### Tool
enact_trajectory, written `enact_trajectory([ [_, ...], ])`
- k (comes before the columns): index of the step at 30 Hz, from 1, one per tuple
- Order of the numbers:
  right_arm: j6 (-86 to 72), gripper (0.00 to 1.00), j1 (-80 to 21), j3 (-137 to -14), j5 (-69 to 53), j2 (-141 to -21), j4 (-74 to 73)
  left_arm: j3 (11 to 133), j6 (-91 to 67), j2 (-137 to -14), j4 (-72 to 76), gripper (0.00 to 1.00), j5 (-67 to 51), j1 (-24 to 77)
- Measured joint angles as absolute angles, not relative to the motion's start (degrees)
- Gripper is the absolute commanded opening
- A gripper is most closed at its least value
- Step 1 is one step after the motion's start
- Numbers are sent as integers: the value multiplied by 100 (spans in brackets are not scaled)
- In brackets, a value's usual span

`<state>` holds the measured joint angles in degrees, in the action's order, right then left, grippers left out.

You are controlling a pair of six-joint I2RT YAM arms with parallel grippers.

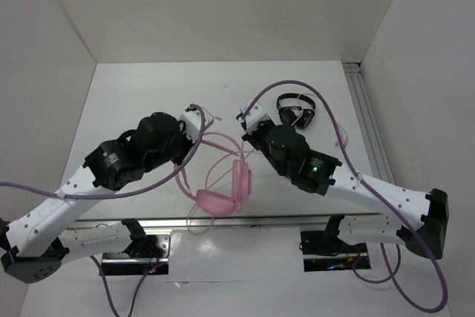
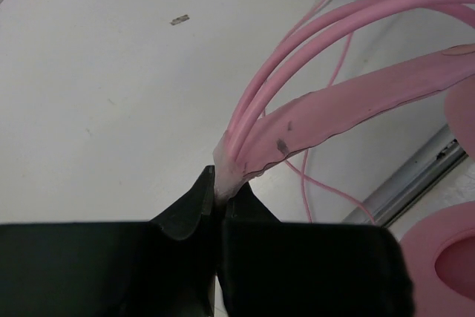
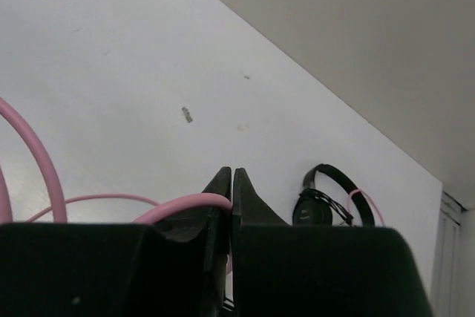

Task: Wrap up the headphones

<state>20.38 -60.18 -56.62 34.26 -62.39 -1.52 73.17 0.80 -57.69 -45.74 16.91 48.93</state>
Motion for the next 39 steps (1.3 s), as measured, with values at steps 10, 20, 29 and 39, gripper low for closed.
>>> enact_trajectory([
  [10, 1420, 6, -5037, -5417, 1490, -6615, 45, 7959, -21, -6029, -4768, 0, 1378, 4851],
  [20, 364, 35, -3940, -5144, -930, -6965, 1339, 8943, -644, -5758, -4794, 0, 2029, 4871],
  [29, -1144, 49, -3756, -5358, -2644, -9008, 3433, 9909, -1667, -5800, -4705, 0, 2388, 4908],
  [39, -2749, 26, -4049, -5341, -3413, -10600, 5900, 10335, -2604, -6265, -4759, 0, 3922, 4797],
])
